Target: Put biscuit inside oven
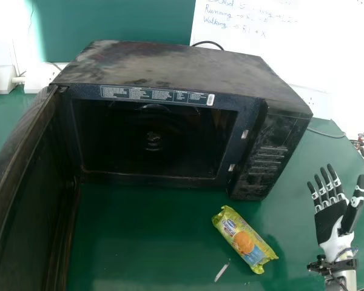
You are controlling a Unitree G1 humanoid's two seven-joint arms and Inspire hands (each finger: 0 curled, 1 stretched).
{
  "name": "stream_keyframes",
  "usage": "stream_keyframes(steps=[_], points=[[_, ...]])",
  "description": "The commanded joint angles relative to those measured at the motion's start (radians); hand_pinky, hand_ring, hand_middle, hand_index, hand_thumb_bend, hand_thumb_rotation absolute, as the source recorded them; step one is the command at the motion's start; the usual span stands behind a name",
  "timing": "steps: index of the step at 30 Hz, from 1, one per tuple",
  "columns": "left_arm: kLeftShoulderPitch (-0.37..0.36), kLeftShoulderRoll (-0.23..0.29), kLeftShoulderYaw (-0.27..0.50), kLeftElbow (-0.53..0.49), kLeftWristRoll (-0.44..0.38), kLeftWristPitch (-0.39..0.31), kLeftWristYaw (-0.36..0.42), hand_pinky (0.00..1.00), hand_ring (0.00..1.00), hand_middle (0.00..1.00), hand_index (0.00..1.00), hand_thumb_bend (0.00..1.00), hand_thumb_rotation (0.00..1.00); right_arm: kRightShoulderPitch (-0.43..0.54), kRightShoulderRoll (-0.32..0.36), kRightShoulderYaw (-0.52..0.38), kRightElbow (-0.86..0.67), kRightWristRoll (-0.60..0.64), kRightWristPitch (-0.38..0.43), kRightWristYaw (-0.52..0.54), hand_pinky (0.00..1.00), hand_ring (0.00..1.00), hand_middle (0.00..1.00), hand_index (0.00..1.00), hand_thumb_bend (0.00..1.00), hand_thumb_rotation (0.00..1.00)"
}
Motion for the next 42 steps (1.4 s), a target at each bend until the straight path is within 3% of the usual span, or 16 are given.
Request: stream_keyframes(steps=[1, 20, 27, 42], points=[[0.014, 0.002, 0.015, -0.003, 0.003, -0.005, 0.000, 1.00, 0.98, 0.94, 0.82, 1.00, 1.00, 0.009, -0.004, -0.002, -0.005, -0.006, -0.005, -0.004, 1.00, 1.00, 1.00, 0.98, 0.96, 0.96], [0.021, 0.000, 0.014, -0.016, 0.006, 0.000, 0.008, 1.00, 0.98, 0.94, 0.83, 1.00, 1.00, 0.019, -0.014, -0.001, -0.013, -0.020, -0.012, 0.006, 1.00, 1.00, 1.00, 0.97, 0.97, 0.95], [0.027, -0.001, 0.013, -0.027, 0.000, 0.001, 0.006, 1.00, 0.98, 0.94, 0.83, 1.00, 1.00, 0.034, -0.022, 0.003, -0.048, -0.060, -0.020, 0.000, 1.00, 1.00, 1.00, 0.98, 0.98, 0.85], [0.030, -0.003, 0.010, -0.033, 0.001, -0.002, 0.006, 1.00, 0.98, 0.94, 0.83, 1.00, 1.00, 0.073, -0.036, 0.037, -0.143, -0.155, -0.057, 0.014, 1.00, 1.00, 1.00, 0.97, 0.96, 0.78]])
